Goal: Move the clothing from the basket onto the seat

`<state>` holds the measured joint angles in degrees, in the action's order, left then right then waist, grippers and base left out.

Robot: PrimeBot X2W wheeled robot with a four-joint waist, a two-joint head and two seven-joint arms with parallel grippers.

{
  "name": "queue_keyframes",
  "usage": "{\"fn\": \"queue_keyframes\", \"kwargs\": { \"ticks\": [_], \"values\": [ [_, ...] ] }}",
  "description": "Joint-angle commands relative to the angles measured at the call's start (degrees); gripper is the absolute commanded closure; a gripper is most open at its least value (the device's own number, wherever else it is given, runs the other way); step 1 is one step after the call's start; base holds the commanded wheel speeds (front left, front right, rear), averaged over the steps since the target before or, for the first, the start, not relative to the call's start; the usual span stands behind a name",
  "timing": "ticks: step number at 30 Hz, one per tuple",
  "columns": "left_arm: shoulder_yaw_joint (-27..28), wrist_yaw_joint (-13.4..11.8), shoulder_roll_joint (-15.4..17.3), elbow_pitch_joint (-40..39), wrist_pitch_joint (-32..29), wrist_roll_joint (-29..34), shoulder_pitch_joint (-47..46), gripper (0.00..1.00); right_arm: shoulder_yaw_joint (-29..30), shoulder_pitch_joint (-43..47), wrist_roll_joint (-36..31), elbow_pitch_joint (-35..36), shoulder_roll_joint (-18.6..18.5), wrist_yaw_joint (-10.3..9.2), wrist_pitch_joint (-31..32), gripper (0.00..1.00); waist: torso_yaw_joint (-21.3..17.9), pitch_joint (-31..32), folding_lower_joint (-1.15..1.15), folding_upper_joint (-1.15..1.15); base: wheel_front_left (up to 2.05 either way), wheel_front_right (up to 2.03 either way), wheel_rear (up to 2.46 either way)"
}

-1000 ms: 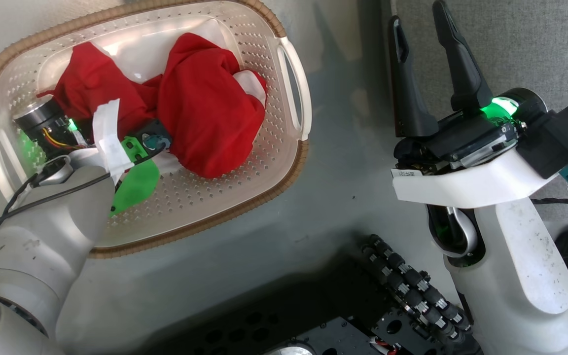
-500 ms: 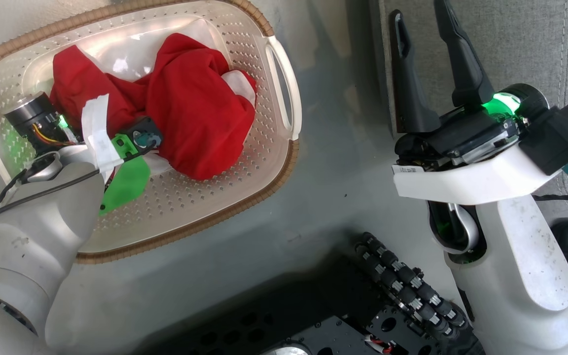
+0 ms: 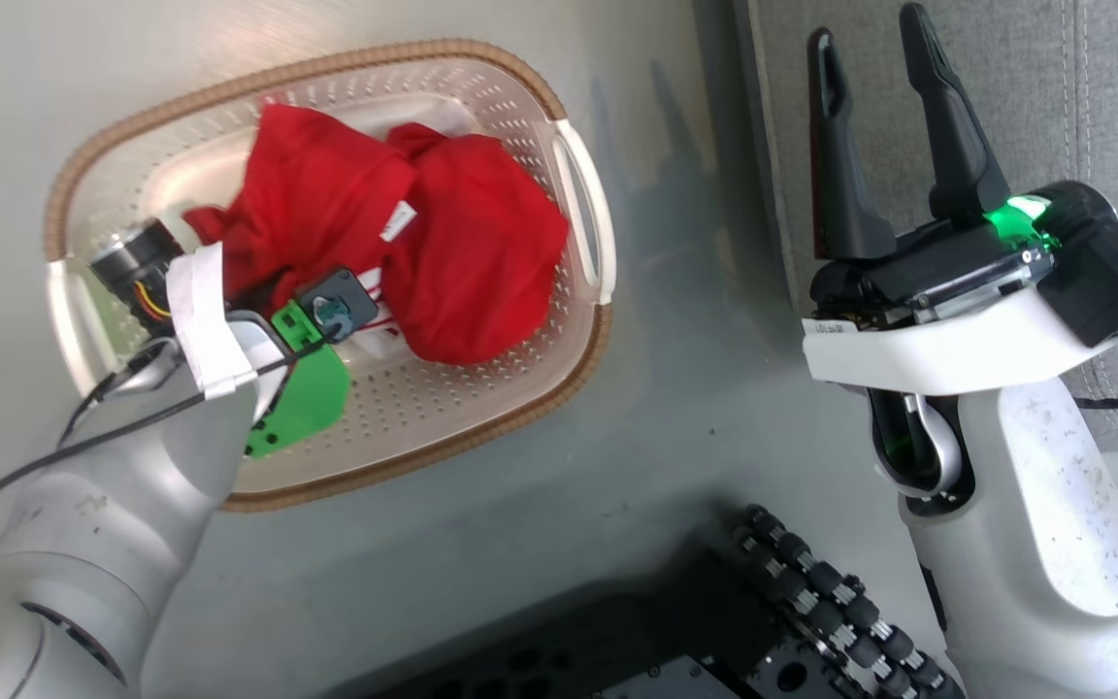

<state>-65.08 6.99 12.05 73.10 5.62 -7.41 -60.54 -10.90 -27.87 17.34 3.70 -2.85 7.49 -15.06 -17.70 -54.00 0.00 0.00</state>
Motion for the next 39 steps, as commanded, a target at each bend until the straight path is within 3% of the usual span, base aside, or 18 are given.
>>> {"fn": "queue_keyframes", "kwargs": {
  "ticks": [1,12,18,30,39],
  "values": [
    [0.36,0.09,-0.46,-0.06,1.31,-0.85,1.13,1.0,0.51,1.08,-0.68,-0.5,-0.07,0.0,-0.18,0.0,3.62,4.56,0.0,0.0,0.0,0.0,0.0],
    [5.45,-1.38,-6.58,-3.53,8.32,-8.23,4.92,1.0,3.92,5.92,-4.99,-2.55,-0.13,0.0,-0.18,0.0,10.58,15.47,0.0,0.0,0.0,0.0,0.0],
    [9.23,-2.76,-7.36,-9.16,9.38,-12.76,8.46,1.0,5.13,8.69,-6.36,-3.32,-0.13,0.0,-0.18,0.0,13.18,20.79,0.0,0.0,0.0,0.0,0.0],
    [20.63,-8.62,-1.84,-34.37,9.59,-18.09,20.14,1.0,6.11,12.92,-7.79,-3.73,-0.12,0.0,1.02,0.0,16.62,29.06,0.0,0.0,0.0,0.0,0.0],
    [29.65,-9.94,1.46,-51.85,9.59,-18.78,29.61,1.0,6.45,16.04,-8.03,-2.87,-0.11,0.0,3.3,0.0,18.16,34.43,0.0,0.0,0.0,0.0,0.0]
  ]
}}
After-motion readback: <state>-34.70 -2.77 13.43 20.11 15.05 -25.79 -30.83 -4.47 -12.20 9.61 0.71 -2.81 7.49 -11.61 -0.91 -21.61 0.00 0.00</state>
